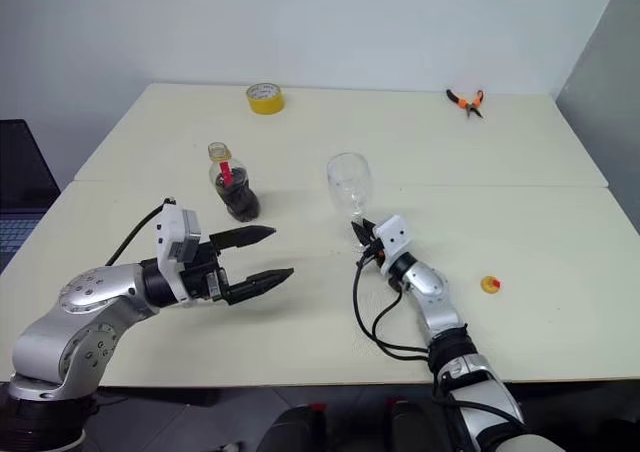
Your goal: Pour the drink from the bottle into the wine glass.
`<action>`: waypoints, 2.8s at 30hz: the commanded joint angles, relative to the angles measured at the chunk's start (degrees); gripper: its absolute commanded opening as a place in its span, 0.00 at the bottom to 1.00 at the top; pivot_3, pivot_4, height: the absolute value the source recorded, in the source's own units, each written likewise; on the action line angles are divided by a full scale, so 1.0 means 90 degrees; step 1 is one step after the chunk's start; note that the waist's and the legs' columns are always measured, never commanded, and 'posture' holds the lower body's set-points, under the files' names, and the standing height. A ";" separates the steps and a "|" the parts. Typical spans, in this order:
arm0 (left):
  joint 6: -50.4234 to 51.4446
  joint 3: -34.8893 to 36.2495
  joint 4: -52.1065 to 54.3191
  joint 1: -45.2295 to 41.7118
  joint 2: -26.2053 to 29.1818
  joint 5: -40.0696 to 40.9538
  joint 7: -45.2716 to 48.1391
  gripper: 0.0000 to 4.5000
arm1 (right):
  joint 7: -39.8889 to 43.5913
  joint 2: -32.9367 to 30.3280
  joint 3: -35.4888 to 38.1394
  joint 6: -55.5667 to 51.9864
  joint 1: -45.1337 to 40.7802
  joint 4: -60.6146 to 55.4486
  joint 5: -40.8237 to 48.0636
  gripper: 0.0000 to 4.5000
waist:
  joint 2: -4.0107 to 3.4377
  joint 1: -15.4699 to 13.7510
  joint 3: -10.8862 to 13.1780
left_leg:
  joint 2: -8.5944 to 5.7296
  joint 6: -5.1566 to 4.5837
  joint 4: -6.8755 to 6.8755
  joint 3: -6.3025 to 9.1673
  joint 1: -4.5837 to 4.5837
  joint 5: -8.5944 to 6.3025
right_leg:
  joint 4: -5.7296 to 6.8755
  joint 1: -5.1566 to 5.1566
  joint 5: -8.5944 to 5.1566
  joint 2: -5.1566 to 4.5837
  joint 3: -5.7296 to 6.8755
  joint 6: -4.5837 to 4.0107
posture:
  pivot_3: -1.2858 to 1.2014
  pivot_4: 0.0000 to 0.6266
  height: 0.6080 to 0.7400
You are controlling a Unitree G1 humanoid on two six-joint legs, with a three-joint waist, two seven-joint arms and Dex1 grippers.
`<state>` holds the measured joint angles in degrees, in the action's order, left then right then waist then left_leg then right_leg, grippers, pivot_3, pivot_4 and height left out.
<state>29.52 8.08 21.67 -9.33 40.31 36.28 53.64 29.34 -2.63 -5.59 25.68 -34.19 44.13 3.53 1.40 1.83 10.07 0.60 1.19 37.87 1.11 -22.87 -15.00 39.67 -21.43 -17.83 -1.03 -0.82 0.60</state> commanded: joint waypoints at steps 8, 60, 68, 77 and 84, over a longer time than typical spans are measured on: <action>-0.0149 -0.0263 0.0070 -0.0208 -0.0157 -0.0021 0.0055 1.00 | 0.0026 -0.0007 0.0108 0.0093 -0.0253 0.0357 0.0026 0.03 | 0.0000 -0.0002 0.0000 | -0.0001 0.0001 0.0001 -0.0001 0.0000 0.0000 | 0.0000 0.0001 0.0000 -0.0001 -0.0001 -0.0001 | 0.52 0.24 1.00; -0.1948 0.0219 -0.2228 -0.0395 -0.2317 -0.2899 -0.4424 1.00 | 0.0583 -0.3375 0.1050 -0.7264 0.2679 -1.0201 0.4443 0.99 | 0.0013 -0.0076 0.0002 | -0.0006 -0.0004 0.0000 0.0019 -0.0011 -0.0003 | -0.0025 0.0014 -0.0001 -0.0004 0.0022 0.0003 | 0.52 0.24 1.00; -0.2148 0.0223 -0.2917 -0.1123 -0.2375 -0.3168 -0.4767 1.00 | 0.0401 -0.3500 0.0927 -0.7280 0.2537 -1.0218 0.4422 0.99 | 0.0016 -0.0103 0.0002 | -0.0006 -0.0004 0.0001 0.0019 -0.0015 -0.0003 | -0.0027 0.0012 0.0000 -0.0004 0.0023 0.0003 | 0.52 0.24 1.00; -0.2547 0.0152 -0.4096 -0.1974 -0.2314 -0.3335 -0.4676 1.00 | 0.0402 -0.3521 0.0831 -0.7160 0.2520 -1.0179 0.4298 0.99 | 0.0017 -0.0118 0.0003 | -0.0006 -0.0003 0.0001 0.0019 -0.0015 -0.0002 | -0.0027 0.0012 0.0000 -0.0004 0.0024 0.0003 | 0.52 0.24 1.00; -0.3045 0.0232 -0.5372 -0.2789 -0.2209 -0.3317 -0.4461 1.00 | 0.0385 -0.3474 0.0738 -0.7034 0.2472 -1.0125 0.4139 0.99 | 0.0020 -0.0155 0.0004 | -0.0007 -0.0003 0.0003 0.0020 -0.0017 -0.0002 | -0.0027 0.0011 0.0000 -0.0003 0.0027 0.0004 | 0.52 0.24 1.00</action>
<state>4.24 9.44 -26.58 -33.26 19.56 6.35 13.09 33.18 -33.87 0.83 -39.11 -11.17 -45.98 41.17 1.57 0.43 10.11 0.54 1.17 37.89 1.27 -23.02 -15.02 39.41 -21.34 -17.83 -1.06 -0.60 0.63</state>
